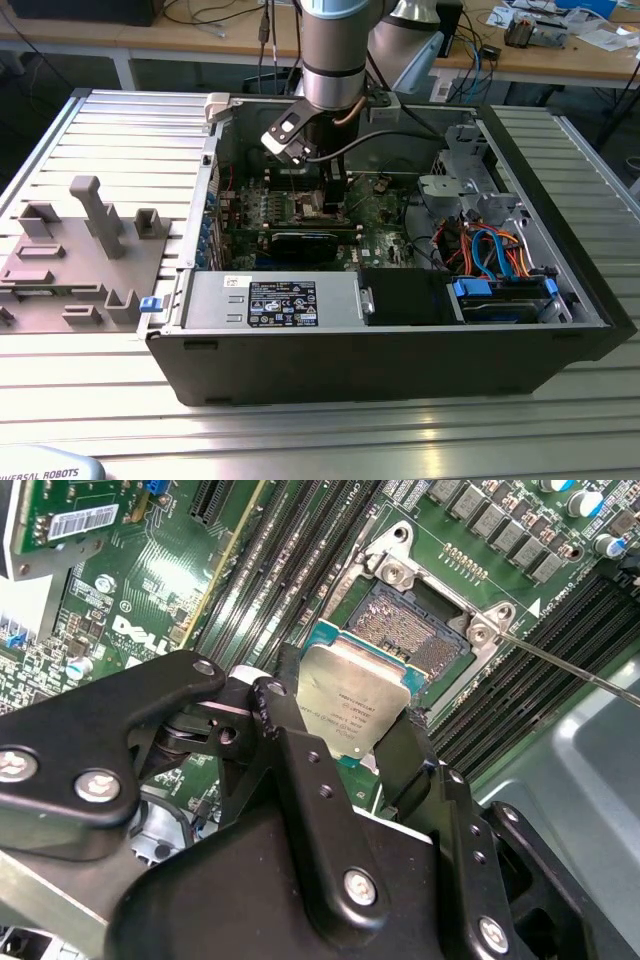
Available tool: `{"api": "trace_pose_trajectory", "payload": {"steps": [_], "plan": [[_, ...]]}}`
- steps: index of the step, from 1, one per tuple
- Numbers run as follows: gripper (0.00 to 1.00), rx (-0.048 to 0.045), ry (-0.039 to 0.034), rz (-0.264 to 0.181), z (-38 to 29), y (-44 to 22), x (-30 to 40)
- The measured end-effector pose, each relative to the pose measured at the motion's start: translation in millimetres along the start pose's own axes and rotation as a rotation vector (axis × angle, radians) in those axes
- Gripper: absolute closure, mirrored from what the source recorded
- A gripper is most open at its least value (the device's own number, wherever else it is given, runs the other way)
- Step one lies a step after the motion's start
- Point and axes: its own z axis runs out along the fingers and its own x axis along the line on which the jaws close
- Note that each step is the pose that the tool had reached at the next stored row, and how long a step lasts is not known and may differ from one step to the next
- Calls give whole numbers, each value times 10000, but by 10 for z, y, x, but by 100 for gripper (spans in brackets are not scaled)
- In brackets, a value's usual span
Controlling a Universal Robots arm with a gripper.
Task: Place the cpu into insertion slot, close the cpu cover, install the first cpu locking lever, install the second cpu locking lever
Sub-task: 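Place the cpu into insertion slot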
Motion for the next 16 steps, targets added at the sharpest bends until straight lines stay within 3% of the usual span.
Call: {"api": "trace_pose_trajectory", "payload": {"steps": [16], "plan": [[45, 4, -7, 132, 25, -25, 47]]}}
